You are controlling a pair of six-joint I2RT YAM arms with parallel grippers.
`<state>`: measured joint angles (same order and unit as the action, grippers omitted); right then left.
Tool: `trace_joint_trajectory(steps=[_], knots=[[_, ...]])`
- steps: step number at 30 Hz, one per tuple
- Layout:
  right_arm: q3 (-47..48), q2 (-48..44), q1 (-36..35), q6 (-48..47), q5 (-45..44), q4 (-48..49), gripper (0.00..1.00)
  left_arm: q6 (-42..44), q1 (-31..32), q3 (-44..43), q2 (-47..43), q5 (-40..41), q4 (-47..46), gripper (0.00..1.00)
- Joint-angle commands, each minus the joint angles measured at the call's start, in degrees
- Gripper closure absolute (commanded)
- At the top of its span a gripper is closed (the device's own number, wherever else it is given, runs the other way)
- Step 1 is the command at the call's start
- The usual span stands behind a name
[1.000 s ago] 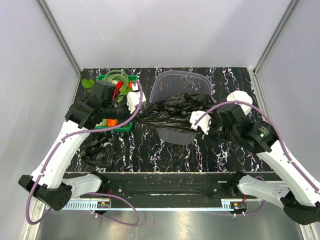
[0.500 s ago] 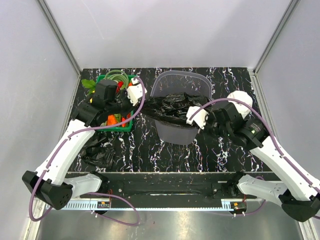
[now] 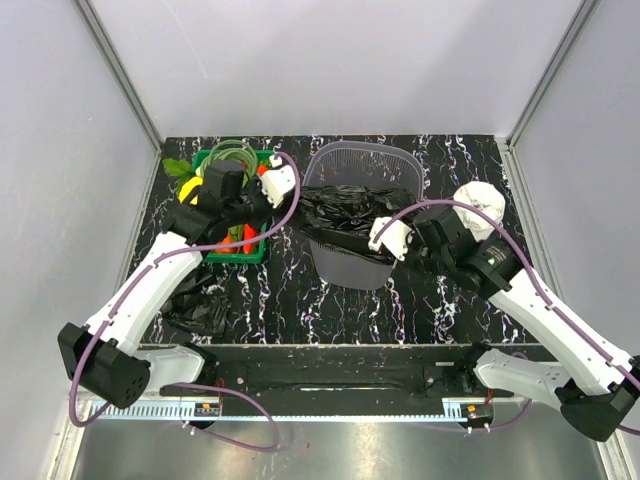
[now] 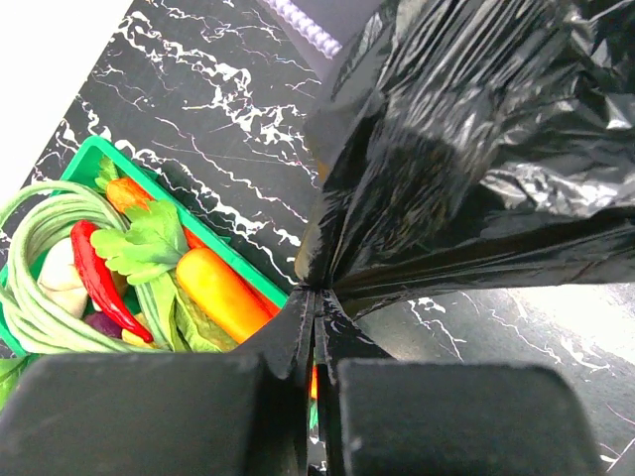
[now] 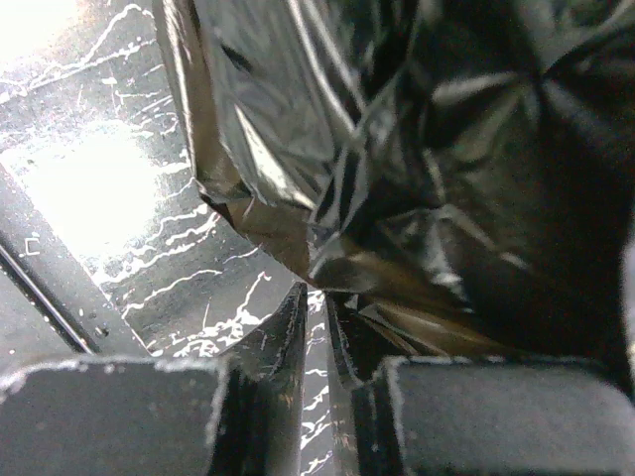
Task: Put the trash bags into the trash bin
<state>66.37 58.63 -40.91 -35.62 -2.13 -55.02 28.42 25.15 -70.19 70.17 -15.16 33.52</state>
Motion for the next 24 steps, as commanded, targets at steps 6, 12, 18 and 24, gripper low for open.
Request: trace_joint_trajectory(steps=[6,12,18,24], knots=[[-1.2,1.3,2.2,-0.4,-2.6,2.7,0.85,0.1,-0.4,2.2,1.5,-1.4,-6.4,1.00],[-1.3,2.9,4.2,-0.3,-1.9,3.3,0.86,0.2,-0.4,4.2,2.2,-3.2,-8.8,1.00],[0.2,2.7,4.8,0.1,-0.5,1.7,0.84,0.0,-0.4,4.6,3.1,-6.2,-10.1,1.00],[5.0,0.1,4.9,0.9,6.1,-3.3,0.61,-0.2,-0.4,3.7,2.3,-9.3,-8.4,0.77]])
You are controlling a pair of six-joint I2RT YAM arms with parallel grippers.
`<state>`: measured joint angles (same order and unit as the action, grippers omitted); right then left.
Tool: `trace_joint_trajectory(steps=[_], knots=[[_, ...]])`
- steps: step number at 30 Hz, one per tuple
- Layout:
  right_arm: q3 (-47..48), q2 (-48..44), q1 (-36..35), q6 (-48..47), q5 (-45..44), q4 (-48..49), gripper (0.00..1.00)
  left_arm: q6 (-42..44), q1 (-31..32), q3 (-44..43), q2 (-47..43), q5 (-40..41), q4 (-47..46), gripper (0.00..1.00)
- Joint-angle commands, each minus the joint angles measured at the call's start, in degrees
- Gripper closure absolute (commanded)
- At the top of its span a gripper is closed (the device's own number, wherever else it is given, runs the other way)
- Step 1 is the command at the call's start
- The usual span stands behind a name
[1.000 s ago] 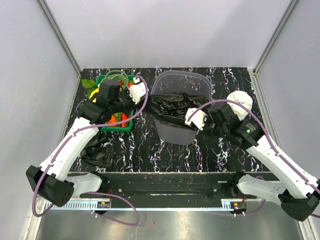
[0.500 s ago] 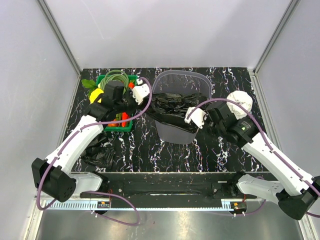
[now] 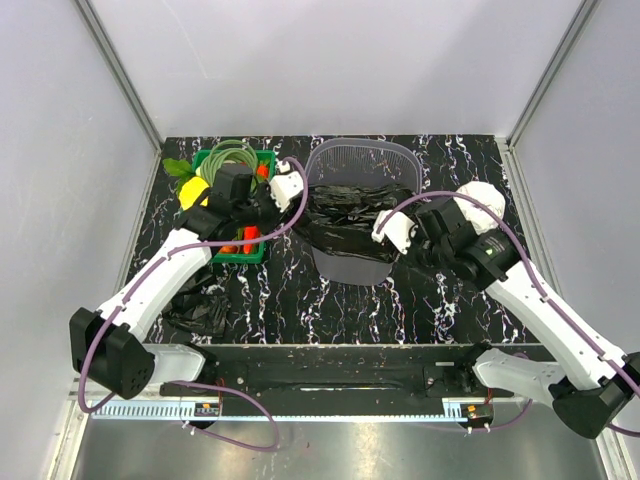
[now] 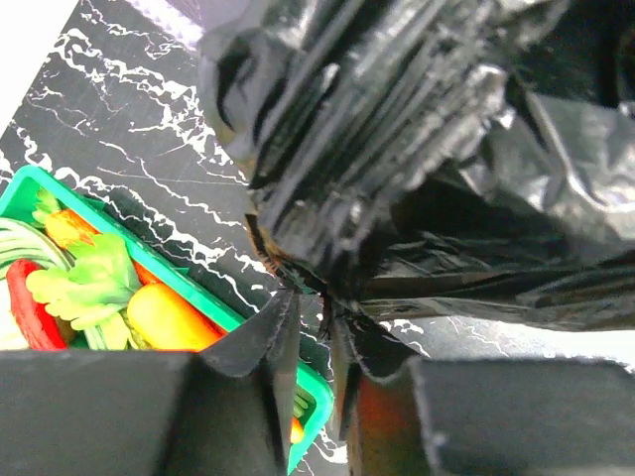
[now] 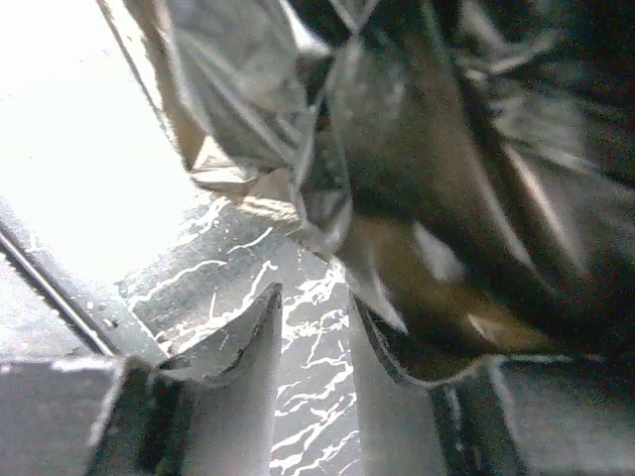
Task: Put the trash bags into the trash bin
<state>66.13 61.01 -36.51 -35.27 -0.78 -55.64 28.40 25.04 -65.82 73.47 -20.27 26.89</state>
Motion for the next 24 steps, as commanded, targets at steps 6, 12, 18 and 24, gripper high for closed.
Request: trace_joint_trajectory(steps=[6,12,18,24], knots=[[12.3,-2.7,0.9,0.5,9.1,-6.6,0.54,-0.1,-0.4,-3.5,-1.6,-5.1,0.5,0.55],[19.7,-1.0,1.1,1.2,10.9,-9.1,0.53,0.5,-0.5,-5.9,-2.0,-3.9,1.4,0.55],[24.8,1.6,1.5,3.1,2.7,-2.6,0.54,0.3,-0.6,-8.2,-2.0,-3.4,2.1,0.51],[27.3,5.9,1.6,2.7,-0.5,-0.4,0.56,0.7,-0.7,-10.0,-2.1,-3.3,3.6,0.46]])
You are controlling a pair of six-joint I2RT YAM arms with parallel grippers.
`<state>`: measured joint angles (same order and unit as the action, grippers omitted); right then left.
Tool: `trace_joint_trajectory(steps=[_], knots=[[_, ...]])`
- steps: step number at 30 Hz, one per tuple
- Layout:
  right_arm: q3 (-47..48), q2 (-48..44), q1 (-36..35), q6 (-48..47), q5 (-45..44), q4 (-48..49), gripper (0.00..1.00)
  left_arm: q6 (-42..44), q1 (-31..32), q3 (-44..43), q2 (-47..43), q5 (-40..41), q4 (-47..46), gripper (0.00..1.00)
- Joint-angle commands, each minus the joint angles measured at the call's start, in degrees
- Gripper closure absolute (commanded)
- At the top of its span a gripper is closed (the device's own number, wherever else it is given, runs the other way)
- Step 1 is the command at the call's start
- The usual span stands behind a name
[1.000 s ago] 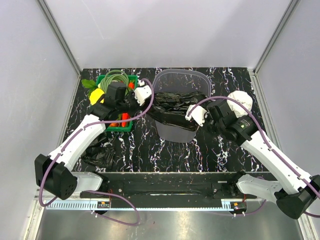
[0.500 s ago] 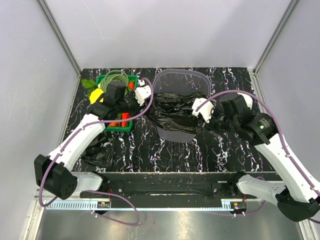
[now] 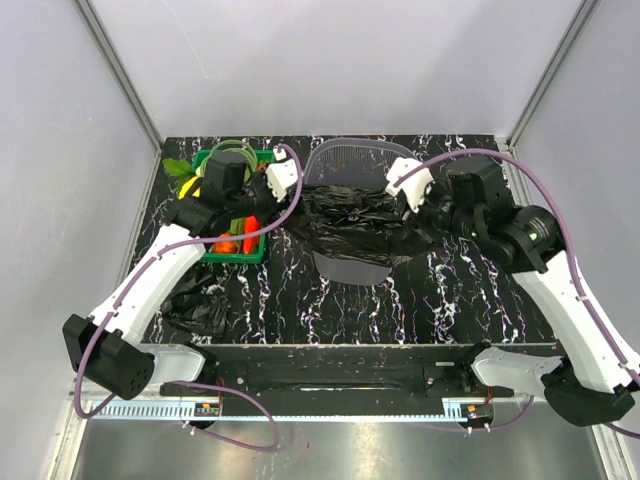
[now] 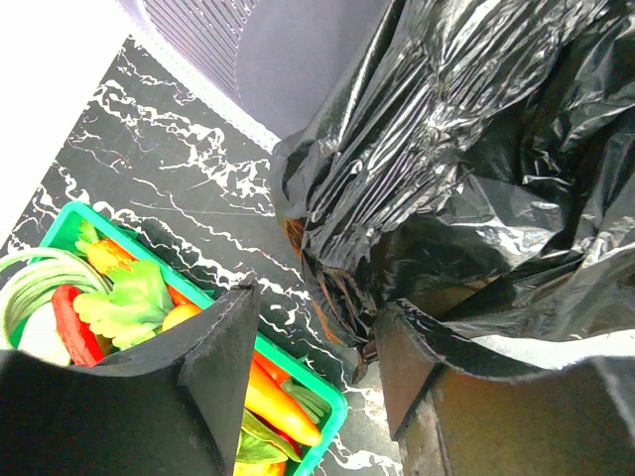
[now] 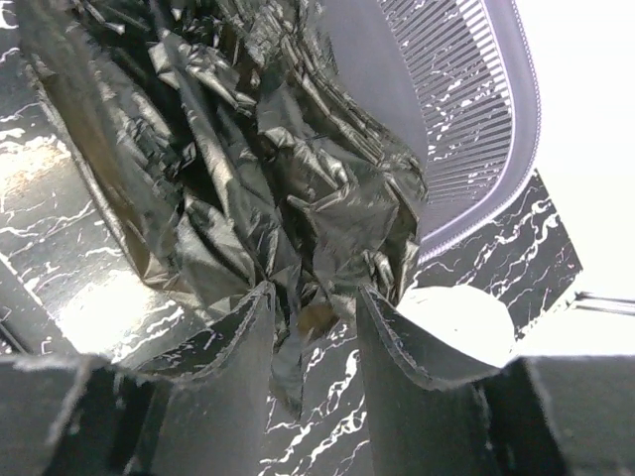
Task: Put the trash bags into the trash bin
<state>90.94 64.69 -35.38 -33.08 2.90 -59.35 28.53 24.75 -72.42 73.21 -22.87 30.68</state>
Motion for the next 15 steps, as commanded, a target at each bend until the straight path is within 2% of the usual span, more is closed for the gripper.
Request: trace_joint_trajectory(steps=[1,7,15], knots=[[2.4,2.6,0.5,0.0,-4.0,3.3,0.57,0.6,-0.4,-3.7,-1.8,-0.9,0.0,0.46],[1.0,3.8,0.7,-0.8,-3.1,3.7,0.59,0.7,-0.5,-5.1,-1.7,-1.0,0.6,0.45],[0.7,4.6,0.7,-0.2,-8.0,6.4,0.81,0.9,-0.4,-6.1,-1.2,-1.5,1.1,0.46]])
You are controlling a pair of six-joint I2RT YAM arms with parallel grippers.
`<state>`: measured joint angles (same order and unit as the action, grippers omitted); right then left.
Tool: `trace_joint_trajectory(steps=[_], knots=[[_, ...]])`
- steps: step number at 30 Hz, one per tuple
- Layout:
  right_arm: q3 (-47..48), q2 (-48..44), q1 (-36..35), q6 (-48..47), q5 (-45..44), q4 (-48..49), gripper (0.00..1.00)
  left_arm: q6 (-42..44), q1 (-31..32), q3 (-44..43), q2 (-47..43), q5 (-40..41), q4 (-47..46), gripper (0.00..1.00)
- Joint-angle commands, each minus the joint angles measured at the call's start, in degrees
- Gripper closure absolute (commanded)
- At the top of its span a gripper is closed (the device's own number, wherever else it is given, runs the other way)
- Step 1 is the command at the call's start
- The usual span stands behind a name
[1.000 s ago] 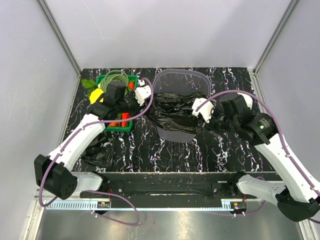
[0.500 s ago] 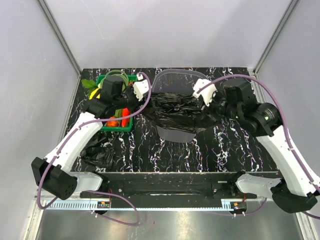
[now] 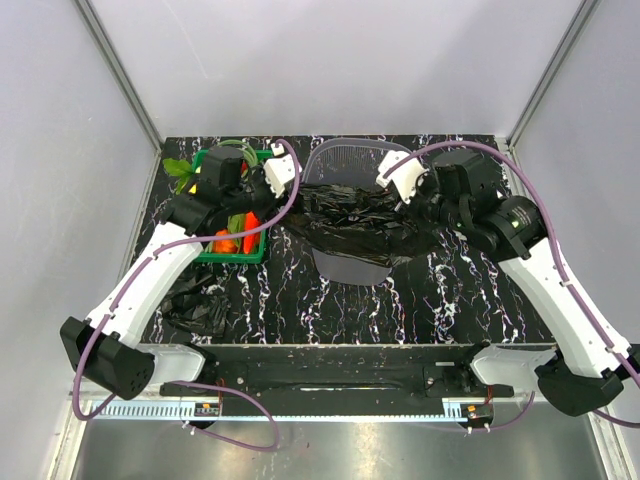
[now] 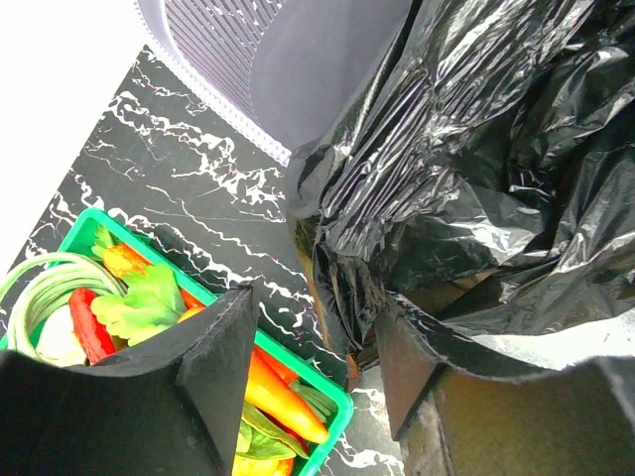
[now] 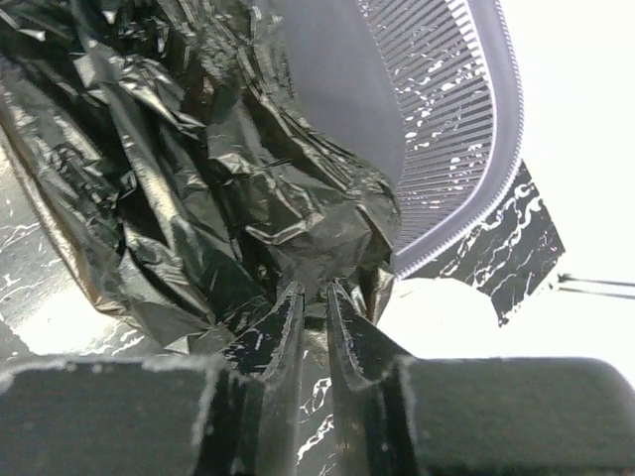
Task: Put the trash bags into the trash bin
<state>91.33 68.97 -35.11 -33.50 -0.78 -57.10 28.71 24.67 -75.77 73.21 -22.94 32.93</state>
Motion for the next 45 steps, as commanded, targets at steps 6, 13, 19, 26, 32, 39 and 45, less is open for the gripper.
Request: trace_joint_trajectory(steps=[6,13,19,26,32,39,45], knots=[[2.6,0.2,0.6,0.7,-7.0,6.1,0.85,1.1,-0.4,-2.8,-1.5,-1.3,-1.4,0.53],[2.7,0.4,0.6,1.4,0.1,3.0,0.60,1.0,-0.3,-3.4,-1.6,-1.1,-1.4,0.52],[1.0,1.7,0.6,2.1,3.1,4.5,0.57,1.1,-0.3,-4.1,-1.1,-1.3,-1.1,0.51],[1.4,3.7,0.6,2.0,6.7,5.2,0.50,1.3,-0.3,-3.9,-0.9,-1.6,-1.0,0.50],[1.0,5.7,0.6,2.1,3.4,9.6,0.67,1.4,-0.3,-3.6,-1.0,-1.6,-1.0,0.50],[2.4,6.3,0.6,2.4,1.1,11.7,0.95,1.6,-0.4,-3.5,-0.9,-1.8,-1.0,0.50],[3.7,5.9,0.7,2.0,-8.1,14.7,0.97,1.4,-0.3,-4.3,-0.7,-1.4,-0.9,0.50]])
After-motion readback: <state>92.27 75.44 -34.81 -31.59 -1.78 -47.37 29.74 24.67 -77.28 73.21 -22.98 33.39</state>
